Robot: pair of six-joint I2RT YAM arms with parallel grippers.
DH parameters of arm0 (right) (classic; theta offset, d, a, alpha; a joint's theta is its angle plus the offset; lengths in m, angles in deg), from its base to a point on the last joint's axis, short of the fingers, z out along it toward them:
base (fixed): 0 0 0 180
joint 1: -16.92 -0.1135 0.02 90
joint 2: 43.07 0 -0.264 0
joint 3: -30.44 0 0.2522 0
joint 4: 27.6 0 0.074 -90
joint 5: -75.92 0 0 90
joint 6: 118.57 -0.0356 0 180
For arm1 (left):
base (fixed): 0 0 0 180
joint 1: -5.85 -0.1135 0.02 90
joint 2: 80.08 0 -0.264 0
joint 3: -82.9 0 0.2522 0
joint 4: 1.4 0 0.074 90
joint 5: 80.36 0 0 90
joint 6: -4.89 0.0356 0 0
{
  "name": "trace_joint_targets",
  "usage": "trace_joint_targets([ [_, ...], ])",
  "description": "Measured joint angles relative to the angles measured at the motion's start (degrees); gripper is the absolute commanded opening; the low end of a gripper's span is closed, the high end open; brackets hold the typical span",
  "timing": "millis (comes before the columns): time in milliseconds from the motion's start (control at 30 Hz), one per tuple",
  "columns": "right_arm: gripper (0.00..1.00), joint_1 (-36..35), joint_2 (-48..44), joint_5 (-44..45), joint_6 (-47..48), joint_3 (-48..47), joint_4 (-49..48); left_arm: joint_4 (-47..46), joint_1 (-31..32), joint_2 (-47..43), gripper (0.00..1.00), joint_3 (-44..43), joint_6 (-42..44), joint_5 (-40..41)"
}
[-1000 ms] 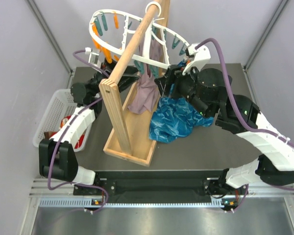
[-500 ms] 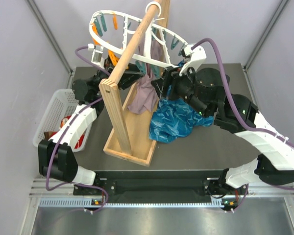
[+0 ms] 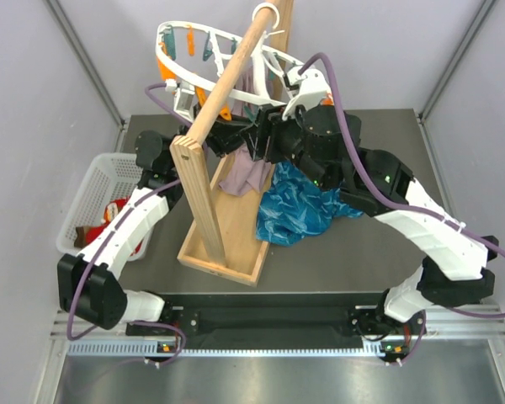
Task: Clip the socks to the hanger
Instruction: Open the clamp at the hanger.
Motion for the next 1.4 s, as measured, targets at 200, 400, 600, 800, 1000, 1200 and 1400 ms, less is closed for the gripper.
trace_joint_targets([
  [200, 0.53, -0.02, 1.27, 2.86, 0.04, -1.36, 0.72, 5.81, 1.51, -2.32, 0.11, 0.24, 3.96, 4.26],
  [400, 0.52, -0.02, 2.51, 5.84, 1.11, -3.34, 0.52, 9.46, 2.16, -4.7, 0.06, 0.9, 6.27, 7.96],
  [600, 0.52, -0.02, 5.14, 7.69, 2.45, -5.88, 0.22, 9.9, 2.32, -5.35, 0.04, 1.29, 6.86, 9.42],
  [800, 0.51, -0.02, 7.32, 7.89, 2.6, -6.21, -0.2, 10.64, 2.8, -5.66, 0.03, 1.4, 7.23, 9.9],
  [1000, 0.5, -0.15, 8.0, 8.9, 3.69, -6.27, -0.81, 11.78, 2.8, -6.08, 0.03, 1.49, 8.13, 11.17],
  [1200, 0.5, -0.35, 8.7, 10.62, 5.73, -6.58, -2.03, 12.5, 2.8, -6.14, 0.02, 1.51, 8.76, 11.96],
  [1400, 0.49, -0.35, 10.14, 13.42, 8.35, -6.64, -5.53, 12.59, 3.08, -6.23, 0.01, 1.51, 8.63, 11.74],
])
